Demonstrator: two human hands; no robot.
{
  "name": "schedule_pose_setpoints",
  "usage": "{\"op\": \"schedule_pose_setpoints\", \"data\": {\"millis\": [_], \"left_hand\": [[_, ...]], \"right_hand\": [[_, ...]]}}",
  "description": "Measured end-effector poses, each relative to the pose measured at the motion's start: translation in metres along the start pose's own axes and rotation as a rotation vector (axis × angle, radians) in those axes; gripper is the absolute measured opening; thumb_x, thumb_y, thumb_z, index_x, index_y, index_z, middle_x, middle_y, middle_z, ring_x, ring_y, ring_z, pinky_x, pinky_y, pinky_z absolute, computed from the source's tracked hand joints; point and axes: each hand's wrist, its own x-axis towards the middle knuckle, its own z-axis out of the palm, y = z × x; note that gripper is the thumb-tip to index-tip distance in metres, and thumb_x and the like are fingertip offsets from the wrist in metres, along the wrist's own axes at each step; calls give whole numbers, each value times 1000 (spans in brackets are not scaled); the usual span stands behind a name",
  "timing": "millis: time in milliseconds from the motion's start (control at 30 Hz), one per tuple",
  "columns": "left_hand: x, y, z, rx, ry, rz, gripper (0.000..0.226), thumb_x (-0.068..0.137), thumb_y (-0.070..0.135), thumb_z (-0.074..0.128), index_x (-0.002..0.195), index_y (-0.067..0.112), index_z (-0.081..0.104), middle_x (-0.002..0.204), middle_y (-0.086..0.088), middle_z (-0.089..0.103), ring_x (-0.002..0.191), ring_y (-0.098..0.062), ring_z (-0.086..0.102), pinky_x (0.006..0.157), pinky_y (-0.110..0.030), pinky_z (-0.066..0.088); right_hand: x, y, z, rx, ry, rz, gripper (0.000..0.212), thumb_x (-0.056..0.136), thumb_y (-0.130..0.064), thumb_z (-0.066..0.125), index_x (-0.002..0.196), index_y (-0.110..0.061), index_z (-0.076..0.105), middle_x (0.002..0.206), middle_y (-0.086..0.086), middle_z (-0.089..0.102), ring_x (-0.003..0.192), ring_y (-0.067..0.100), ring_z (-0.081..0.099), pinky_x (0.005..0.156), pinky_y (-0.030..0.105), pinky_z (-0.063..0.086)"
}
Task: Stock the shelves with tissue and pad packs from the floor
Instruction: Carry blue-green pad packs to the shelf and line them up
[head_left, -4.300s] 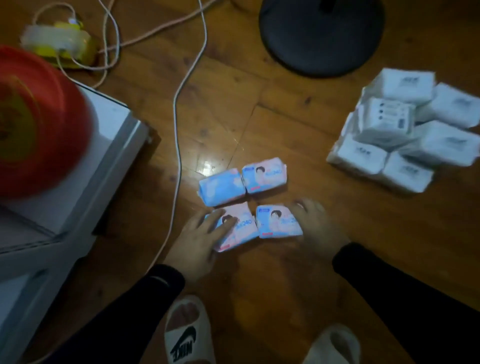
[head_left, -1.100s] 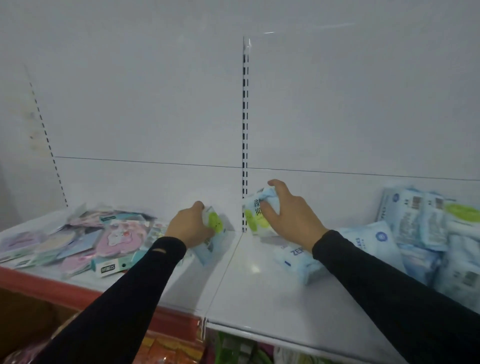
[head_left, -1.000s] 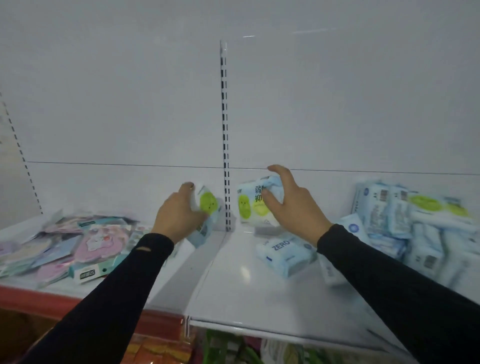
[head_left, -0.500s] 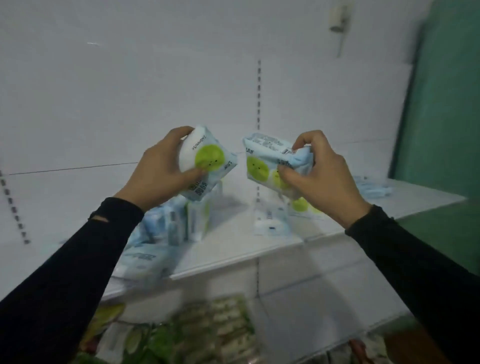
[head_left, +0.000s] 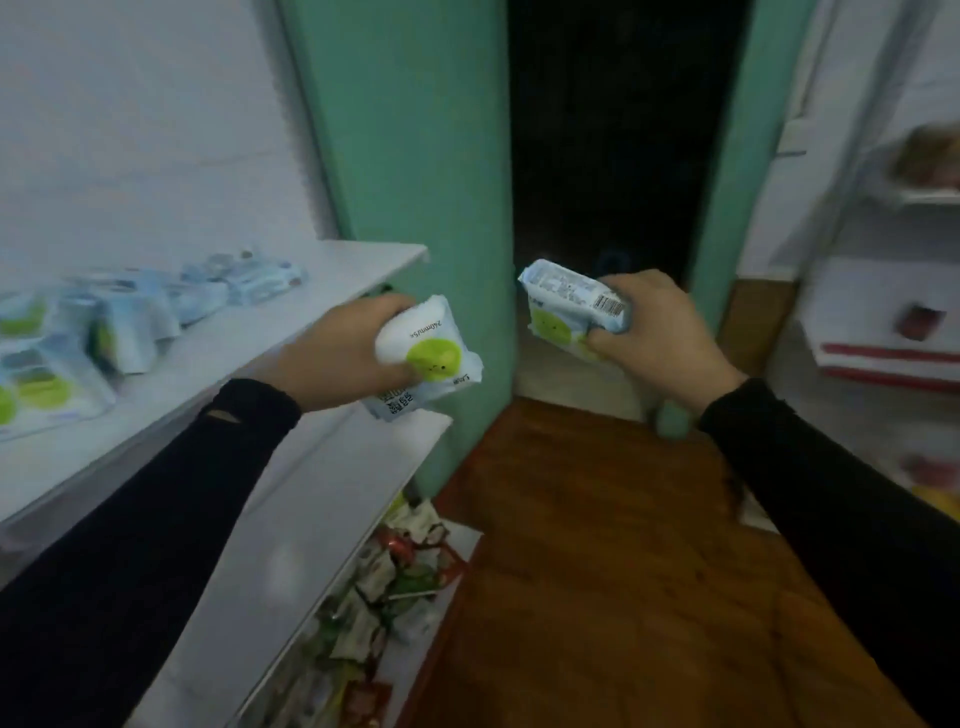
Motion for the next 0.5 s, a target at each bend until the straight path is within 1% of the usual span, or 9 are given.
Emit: {"op": "schedule_pose_setpoints", "data": {"millis": [67, 100, 200, 267, 333, 367, 500], "left_hand": [[39, 0, 45, -45, -85, 66, 54, 64, 60, 70, 108, 32, 54, 97, 12, 61, 86, -9, 59, 73, -33, 50], [57, -2, 66, -56, -111, 91, 53, 63, 56, 71, 108, 31, 54, 97, 11, 61, 85, -12, 59, 73, -35, 50], [113, -10, 132, -136, -211, 147, 51, 62, 45, 69, 108, 32, 52, 96, 8, 61, 85, -15, 58, 72, -33, 47], [148, -13, 172, -175, -299, 188, 54, 62, 46, 68, 112, 31, 53, 99, 7, 61, 87, -15, 57, 73, -33, 46], [180, -12, 211, -166, -379, 244, 61, 65, 48, 66, 120, 27, 52, 106, 7, 59, 92, -15, 55, 76, -31, 42], [195, -9, 232, -155, -409, 260, 61, 67, 48, 66, 121, 27, 51, 107, 7, 58, 93, -15, 54, 77, -32, 42], [243, 17, 307, -134, -530, 348, 48, 66, 47, 58, 111, 35, 48, 104, 6, 58, 92, -17, 57, 80, -38, 47]], "right_hand": [[-5, 45, -1, -72, -33, 94, 43, 81, -22, 66, 122, -13, 58, 106, 6, 59, 101, 15, 48, 73, 20, 30], [-8, 65, -1, -104, -44, 123, 41, 82, -22, 66, 122, -14, 59, 106, 7, 60, 101, 18, 50, 73, 23, 33], [-16, 120, 6, -197, -54, 254, 37, 82, -18, 68, 118, -12, 62, 105, 9, 63, 99, 24, 55, 70, 28, 37], [-24, 152, 13, -224, -83, 374, 39, 80, -14, 71, 118, -8, 62, 108, 13, 64, 99, 29, 56, 73, 30, 39], [-36, 186, 20, -240, -123, 479, 38, 81, -14, 70, 117, -7, 62, 108, 16, 61, 98, 32, 57, 76, 33, 42], [-42, 202, 22, -245, -130, 533, 38, 82, -15, 69, 118, -8, 61, 108, 15, 59, 98, 32, 56, 77, 34, 43], [-65, 260, 23, -260, -156, 743, 45, 86, -16, 65, 128, -7, 51, 117, 13, 49, 104, 31, 52, 86, 34, 42]]}}
